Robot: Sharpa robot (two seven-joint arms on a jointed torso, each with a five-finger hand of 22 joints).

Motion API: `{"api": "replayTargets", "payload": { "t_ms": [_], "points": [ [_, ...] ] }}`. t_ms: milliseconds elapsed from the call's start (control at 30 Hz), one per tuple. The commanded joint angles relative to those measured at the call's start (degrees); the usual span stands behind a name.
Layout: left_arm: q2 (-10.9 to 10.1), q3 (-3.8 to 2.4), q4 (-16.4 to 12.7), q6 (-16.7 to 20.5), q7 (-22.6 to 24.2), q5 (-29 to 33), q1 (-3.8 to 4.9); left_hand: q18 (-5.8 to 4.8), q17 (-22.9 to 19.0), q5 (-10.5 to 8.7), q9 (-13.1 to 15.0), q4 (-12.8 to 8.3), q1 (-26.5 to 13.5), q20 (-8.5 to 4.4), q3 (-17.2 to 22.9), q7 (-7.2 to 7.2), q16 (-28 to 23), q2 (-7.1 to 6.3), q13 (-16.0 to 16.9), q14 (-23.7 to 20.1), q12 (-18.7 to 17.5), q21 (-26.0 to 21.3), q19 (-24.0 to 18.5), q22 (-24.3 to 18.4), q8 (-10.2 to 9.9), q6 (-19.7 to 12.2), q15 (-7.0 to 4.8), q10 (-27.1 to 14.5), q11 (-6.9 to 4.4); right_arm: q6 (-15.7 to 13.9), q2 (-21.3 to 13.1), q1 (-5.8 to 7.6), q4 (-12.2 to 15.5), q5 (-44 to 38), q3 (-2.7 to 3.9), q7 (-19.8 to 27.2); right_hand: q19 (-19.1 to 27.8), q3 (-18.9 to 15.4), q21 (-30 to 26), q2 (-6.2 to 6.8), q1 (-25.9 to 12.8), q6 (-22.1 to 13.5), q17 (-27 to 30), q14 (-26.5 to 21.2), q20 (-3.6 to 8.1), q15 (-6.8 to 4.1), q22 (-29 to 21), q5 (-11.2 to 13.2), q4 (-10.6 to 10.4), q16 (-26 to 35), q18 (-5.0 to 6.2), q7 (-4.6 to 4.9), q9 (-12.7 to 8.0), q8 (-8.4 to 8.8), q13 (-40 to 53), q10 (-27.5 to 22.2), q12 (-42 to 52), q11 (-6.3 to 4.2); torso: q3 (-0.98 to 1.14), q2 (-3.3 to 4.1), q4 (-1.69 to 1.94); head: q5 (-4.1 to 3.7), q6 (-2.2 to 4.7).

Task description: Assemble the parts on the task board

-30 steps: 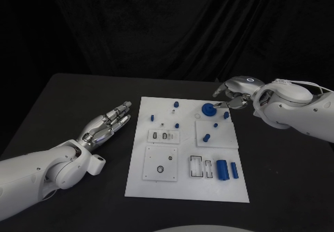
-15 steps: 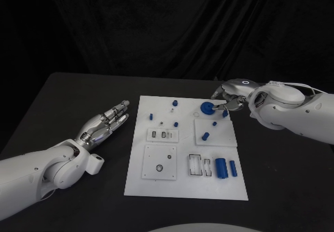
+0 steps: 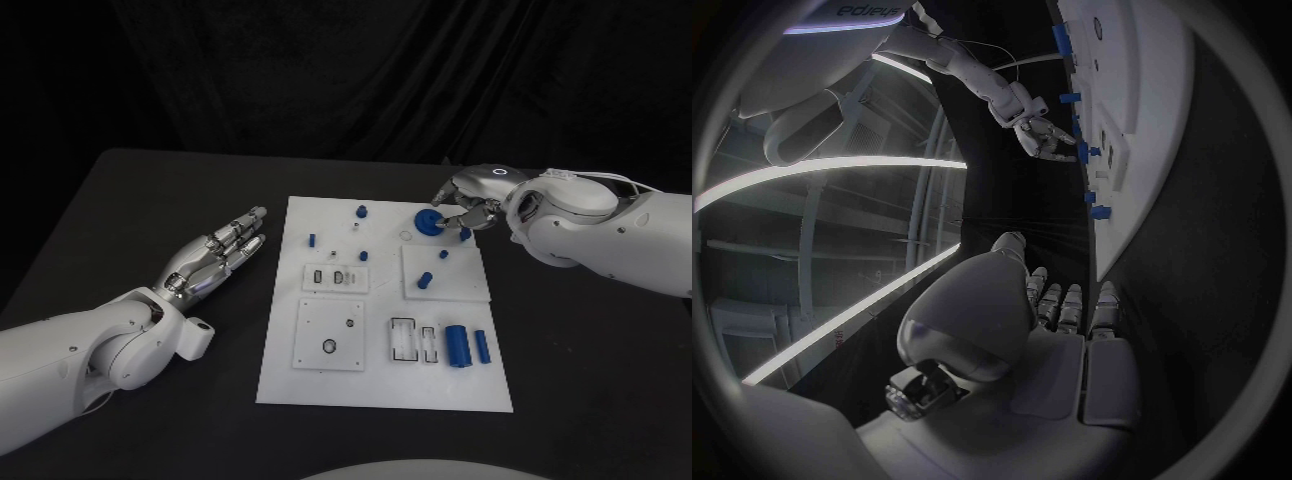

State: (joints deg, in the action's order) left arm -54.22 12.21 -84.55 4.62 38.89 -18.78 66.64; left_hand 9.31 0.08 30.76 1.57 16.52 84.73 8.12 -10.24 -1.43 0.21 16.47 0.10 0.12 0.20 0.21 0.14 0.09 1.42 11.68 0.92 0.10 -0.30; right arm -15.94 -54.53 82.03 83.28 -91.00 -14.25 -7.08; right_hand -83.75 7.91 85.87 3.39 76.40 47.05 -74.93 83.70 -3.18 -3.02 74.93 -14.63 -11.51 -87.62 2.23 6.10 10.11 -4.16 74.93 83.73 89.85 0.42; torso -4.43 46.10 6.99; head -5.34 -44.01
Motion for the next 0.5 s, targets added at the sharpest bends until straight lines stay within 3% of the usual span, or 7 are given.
{"api": "replayTargets", "payload": {
  "t_ms": [33,500],
  "points": [
    [0.1,-0.04,-0.1,-0.6,9.1,0.0,0.07,1.05,-0.1,0.22,0.0,0.0,0.4,0.15,0.4,0.19,-0.2,-0.12,-0.1,-0.1,-0.2,-0.2,-0.1,-0.1,0.1,-0.2,0.30,-0.1,0.43,1.1,0.3,-0.28,-0.4,-0.6,0.03,-1.1,-2.5,0.0,-0.2,0.05,0.6,-0.4,-10.5,5.1,-0.19,0.00,10.5,-0.3,0.3,0.2,-0.60,0.00,0.1,0.31,15.1,6.3,0.1,0.25,-0.01,-0.01,0.02,0.01,-0.12],
    [0.2,-0.04,0.1,-0.9,8.8,0.0,0.07,1.05,-0.1,0.23,0.0,0.0,0.4,0.19,0.4,0.17,-0.2,-0.11,-0.1,-0.1,-0.2,-0.2,-0.1,-0.1,0.1,-0.3,0.36,-0.1,0.49,3.0,1.5,-0.76,-1.7,-0.6,0.03,-1.3,-2.1,0.0,-0.6,0.14,0.2,-1.1,-10.0,4.9,-0.32,0.18,10.2,1.1,0.6,0.6,-0.45,0.29,0.2,0.31,15.1,6.3,0.1,0.49,-0.03,-0.01,0.01,-0.05,-0.43]
  ]
}}
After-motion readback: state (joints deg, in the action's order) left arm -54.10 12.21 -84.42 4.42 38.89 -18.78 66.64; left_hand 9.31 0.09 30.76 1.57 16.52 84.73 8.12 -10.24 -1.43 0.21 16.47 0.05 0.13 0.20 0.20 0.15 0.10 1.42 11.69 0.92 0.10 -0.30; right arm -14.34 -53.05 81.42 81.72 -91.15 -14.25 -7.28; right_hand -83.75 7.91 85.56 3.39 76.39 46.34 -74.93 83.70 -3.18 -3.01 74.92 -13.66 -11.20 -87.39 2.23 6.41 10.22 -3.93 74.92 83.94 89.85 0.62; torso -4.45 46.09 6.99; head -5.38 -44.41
